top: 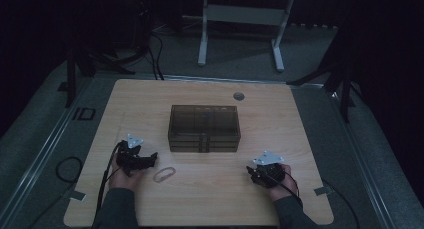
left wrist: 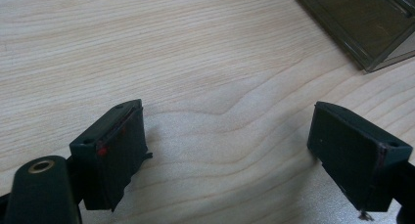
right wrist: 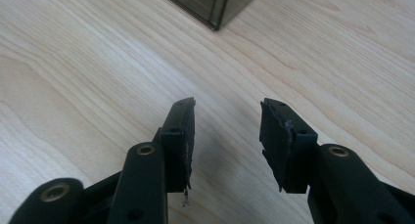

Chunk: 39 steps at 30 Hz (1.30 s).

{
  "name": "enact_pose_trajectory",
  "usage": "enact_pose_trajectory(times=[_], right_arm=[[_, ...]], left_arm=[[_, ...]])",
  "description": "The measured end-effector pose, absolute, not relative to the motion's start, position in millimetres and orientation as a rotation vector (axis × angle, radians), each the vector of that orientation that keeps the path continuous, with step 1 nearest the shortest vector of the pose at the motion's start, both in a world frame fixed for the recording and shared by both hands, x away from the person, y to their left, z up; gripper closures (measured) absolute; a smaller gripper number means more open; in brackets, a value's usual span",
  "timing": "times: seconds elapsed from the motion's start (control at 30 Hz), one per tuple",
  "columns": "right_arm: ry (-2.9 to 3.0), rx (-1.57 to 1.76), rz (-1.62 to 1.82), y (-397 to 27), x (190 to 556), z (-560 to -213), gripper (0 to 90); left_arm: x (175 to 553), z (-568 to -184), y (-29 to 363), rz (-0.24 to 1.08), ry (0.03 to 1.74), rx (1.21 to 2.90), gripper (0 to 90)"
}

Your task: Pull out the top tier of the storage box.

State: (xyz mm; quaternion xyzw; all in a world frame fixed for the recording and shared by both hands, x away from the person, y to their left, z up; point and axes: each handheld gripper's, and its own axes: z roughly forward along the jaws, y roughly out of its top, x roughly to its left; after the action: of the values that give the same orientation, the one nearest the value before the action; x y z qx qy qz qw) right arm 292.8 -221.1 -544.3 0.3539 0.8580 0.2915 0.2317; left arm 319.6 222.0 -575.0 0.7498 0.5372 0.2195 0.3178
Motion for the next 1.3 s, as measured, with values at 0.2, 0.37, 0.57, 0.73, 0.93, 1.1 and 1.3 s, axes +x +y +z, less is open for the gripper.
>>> enact_pose_trajectory(times=[0.2, 0.37, 0.57, 0.73, 0.93, 1.1, 1.3], right_arm=[[2.357, 0.944, 0.774, -216.2, 291.7, -541.3, 56.3], [2.369, 0.927, 0.753, -213.1, 291.4, -541.6, 57.9], [2.370, 0.911, 0.738, -209.0, 290.9, -538.8, 59.4], [2.366, 0.874, 0.721, -203.9, 289.7, -534.4, 60.2], [2.360, 0.834, 0.711, -196.0, 288.9, -529.6, 60.4], [2.357, 0.811, 0.703, -190.5, 289.2, -527.2, 60.2], [2.349, 0.791, 0.675, -184.6, 288.6, -526.2, 59.9]], left_arm=[[319.6, -575.0, 222.0, 0.578, 1.413, 1.973, 14.6], [319.6, -575.0, 222.0, 0.578, 1.413, 1.973, 14.6], [319.6, -575.0, 222.1, 0.578, 1.413, 1.973, 14.6], [319.6, -575.0, 222.1, 0.578, 1.413, 1.973, 14.6], [319.6, -575.0, 222.0, 0.578, 1.413, 1.973, 14.6], [319.6, -575.0, 222.0, 0.578, 1.413, 1.973, 14.6], [319.6, -575.0, 222.0, 0.578, 1.413, 1.973, 14.6]])
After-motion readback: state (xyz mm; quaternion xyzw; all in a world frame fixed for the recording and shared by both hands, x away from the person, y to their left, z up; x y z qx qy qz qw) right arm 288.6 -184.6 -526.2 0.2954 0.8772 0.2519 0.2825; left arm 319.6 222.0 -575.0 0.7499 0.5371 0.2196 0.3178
